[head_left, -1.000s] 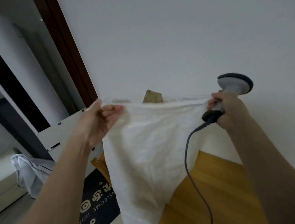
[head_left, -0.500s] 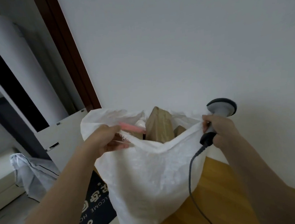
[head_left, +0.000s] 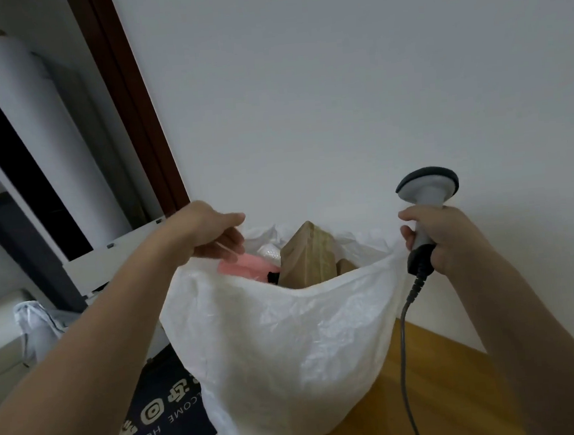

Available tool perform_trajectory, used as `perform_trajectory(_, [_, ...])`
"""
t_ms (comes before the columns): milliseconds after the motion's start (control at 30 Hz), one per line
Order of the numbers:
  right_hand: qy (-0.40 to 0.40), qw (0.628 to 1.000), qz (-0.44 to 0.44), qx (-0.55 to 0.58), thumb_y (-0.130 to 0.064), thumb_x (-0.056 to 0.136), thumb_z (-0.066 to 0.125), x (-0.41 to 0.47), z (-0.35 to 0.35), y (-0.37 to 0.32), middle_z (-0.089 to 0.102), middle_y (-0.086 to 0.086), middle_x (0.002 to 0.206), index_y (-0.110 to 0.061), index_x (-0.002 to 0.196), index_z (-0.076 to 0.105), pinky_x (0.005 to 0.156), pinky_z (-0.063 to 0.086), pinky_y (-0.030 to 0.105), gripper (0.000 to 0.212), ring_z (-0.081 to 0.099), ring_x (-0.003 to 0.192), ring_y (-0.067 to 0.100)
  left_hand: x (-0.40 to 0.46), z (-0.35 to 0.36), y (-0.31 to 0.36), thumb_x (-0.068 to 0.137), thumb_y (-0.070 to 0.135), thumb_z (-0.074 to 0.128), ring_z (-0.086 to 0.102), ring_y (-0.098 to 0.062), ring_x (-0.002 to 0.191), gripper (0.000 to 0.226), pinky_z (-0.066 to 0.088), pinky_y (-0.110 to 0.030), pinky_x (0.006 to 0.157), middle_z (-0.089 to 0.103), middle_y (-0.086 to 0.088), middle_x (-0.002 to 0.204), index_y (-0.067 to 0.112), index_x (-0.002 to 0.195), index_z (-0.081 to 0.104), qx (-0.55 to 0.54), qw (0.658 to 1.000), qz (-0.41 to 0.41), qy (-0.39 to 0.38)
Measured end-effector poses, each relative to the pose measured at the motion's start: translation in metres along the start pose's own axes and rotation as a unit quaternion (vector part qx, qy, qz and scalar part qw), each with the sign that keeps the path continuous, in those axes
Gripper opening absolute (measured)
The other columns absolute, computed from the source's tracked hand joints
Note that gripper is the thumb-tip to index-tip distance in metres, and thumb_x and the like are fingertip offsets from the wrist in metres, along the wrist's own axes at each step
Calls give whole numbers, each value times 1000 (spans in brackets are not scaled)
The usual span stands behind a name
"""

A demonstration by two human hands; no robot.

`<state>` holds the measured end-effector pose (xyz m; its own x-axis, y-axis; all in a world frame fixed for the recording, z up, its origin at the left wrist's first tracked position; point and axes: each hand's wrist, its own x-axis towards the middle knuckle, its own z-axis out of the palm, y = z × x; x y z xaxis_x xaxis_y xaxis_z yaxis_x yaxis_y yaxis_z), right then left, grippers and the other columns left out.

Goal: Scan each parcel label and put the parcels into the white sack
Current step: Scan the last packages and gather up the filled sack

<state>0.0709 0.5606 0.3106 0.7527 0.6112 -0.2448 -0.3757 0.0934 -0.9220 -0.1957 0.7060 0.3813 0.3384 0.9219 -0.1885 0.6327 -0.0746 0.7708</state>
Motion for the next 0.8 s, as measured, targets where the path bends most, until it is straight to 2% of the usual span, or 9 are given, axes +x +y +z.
perform_trajectory(67, [-12,1000,-27,-11,0,90,59,-1,7,-10,51,6,92,-7,95,51,53,43,22,12,59,60,11,6,-1,12,98,29,58,71,-20,58,36,57,-21,50,75,-11,76,-4,90,71,15,999,21,22])
perform_trajectory(167, [-49,998,-45,-2,2,89,58,3,20,-24,52,8,87,-10,92,52,42,43,18,14,57,42,7,18,-2,24,97,26,60,72,-22,63,31,58,-23,54,75,-11,78,-3,91,70,29,998,36,39])
perform_trajectory(300, [-98,995,12,22,1,90,57,13,43,-27,51,10,81,-4,104,50,39,41,15,16,54,36,7,44,-8,34,96,24,61,73,-27,78,27,59,-25,60,73,-12,89,-2,100,68,66,997,38,21])
perform_trajectory(400, [-119,991,42,42,1,91,55,23,59,-22,51,11,84,-2,102,51,39,41,15,12,54,37,7,74,-11,35,96,26,62,72,-28,86,32,60,-27,62,70,-9,99,-1,113,63,103,994,29,12])
perform_trajectory(500, [-110,992,43,43,3,91,55,43,74,-14,50,11,89,-4,98,51,39,42,16,11,56,39,7,112,-13,33,95,26,63,70,-27,84,35,59,-28,60,65,-10,108,1,118,58,129,991,25,3])
perform_trajectory(600, [-80,994,65,22,3,90,55,72,92,-3,52,10,88,-4,109,51,39,43,17,20,56,39,8,158,-13,31,93,25,65,68,-32,94,29,58,-35,75,61,-12,109,2,110,57,144,989,28,-3])
perform_trajectory(667, [-65,994,90,-12,2,93,53,92,107,6,52,9,85,-4,117,49,38,42,16,25,56,42,9,192,-12,28,94,25,63,65,-31,91,31,55,-35,73,60,-13,112,1,112,56,165,986,28,-1])
perform_trajectory(733, [-42,992,114,-36,2,95,50,111,118,20,51,9,83,-4,124,47,37,41,16,30,54,53,12,220,-5,22,94,21,61,58,-30,86,32,48,-32,67,55,-14,107,-1,116,51,183,983,18,1])
perform_trajectory(800, [-15,990,129,-47,2,95,50,131,124,35,52,12,84,-2,128,46,35,42,17,34,54,57,14,253,7,9,95,16,58,53,-30,86,27,45,-32,70,47,-12,96,0,113,46,192,981,20,-7])
